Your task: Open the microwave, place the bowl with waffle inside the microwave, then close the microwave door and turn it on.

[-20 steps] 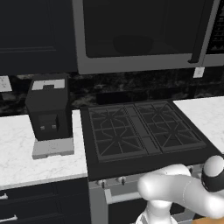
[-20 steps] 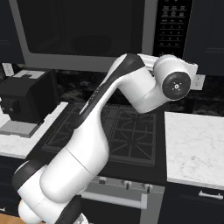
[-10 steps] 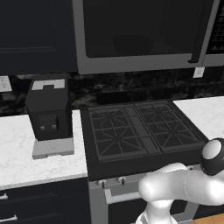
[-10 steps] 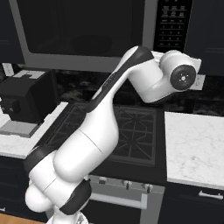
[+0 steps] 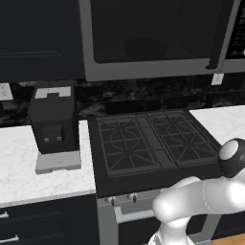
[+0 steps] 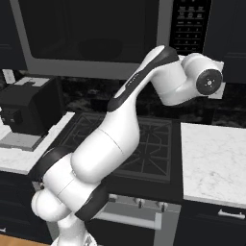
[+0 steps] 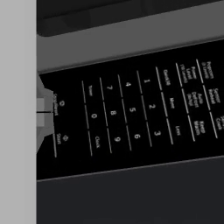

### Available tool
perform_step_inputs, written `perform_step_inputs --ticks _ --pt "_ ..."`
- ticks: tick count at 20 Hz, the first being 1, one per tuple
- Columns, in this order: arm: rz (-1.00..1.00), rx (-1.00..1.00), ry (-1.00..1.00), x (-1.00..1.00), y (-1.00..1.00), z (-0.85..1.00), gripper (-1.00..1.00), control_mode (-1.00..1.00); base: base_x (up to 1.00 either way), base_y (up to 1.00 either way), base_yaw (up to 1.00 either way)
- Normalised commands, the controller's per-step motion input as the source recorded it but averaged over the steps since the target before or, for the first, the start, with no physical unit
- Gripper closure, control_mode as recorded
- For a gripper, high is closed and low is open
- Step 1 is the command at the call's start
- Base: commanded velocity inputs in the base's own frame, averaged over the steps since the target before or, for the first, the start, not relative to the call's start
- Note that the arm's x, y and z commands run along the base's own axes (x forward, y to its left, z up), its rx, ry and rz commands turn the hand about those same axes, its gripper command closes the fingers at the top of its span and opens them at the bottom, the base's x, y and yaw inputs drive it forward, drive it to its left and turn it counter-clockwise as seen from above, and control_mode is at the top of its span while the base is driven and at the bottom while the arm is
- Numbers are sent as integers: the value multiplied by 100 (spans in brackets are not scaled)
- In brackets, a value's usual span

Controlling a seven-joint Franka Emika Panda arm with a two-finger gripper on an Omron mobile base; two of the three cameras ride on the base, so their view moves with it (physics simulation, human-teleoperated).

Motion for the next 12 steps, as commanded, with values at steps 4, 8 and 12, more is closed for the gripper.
perform_step_inputs --ticks 4,8,12 --pt "5 0 -1 24 -9 -1 100 -100 0 0 0" --pt "4 0 0 23 -2 -6 100 -100 0 0 0" --pt "5 0 0 28 -14 -7 100 -100 0 0 0"
